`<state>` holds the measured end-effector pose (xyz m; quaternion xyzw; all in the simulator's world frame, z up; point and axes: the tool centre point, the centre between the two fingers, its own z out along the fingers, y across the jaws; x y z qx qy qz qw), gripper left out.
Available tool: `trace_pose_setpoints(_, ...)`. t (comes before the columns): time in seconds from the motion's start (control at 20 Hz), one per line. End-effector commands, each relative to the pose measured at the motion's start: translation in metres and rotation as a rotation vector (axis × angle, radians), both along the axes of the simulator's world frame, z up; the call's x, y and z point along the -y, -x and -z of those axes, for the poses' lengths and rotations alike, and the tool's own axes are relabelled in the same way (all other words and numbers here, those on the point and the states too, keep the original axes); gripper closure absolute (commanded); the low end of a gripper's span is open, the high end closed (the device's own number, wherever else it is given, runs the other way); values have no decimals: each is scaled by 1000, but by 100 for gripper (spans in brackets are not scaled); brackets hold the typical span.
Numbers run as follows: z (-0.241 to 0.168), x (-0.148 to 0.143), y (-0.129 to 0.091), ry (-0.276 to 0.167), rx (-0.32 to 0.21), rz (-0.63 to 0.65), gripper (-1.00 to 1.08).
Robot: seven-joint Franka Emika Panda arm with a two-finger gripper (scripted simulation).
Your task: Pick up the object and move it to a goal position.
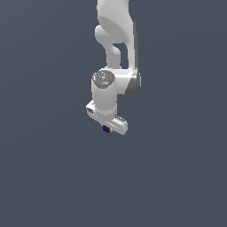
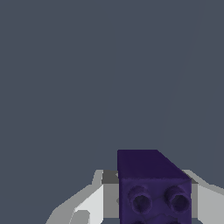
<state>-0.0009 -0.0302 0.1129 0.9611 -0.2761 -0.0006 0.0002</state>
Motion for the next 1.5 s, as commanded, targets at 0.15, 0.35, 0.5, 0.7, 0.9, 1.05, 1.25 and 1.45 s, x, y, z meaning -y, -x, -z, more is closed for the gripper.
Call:
trace_pose_setpoints(0.15, -59, -35, -6, 1, 1, 0, 108)
trace_pose_setpoints(0.35, -103, -60, -12, 2, 1, 1, 108)
trace_pose_setpoints(0.5, -135, -79, -16, 3, 1, 1, 108)
trace_pose_setpoints(0.7, -176, -104, -21, 3, 1, 1, 108)
trace_pose_setpoints(0.9, -215, -127, -27, 3, 1, 1, 108)
trace_pose_setpoints(1.05, -240, -142, -30, 2, 1, 1, 108)
trace_pose_setpoints(1.25, -269, -160, -35, 2, 1, 1, 108)
trace_pose_setpoints(1.45, -294, -174, -39, 1, 1, 0, 108)
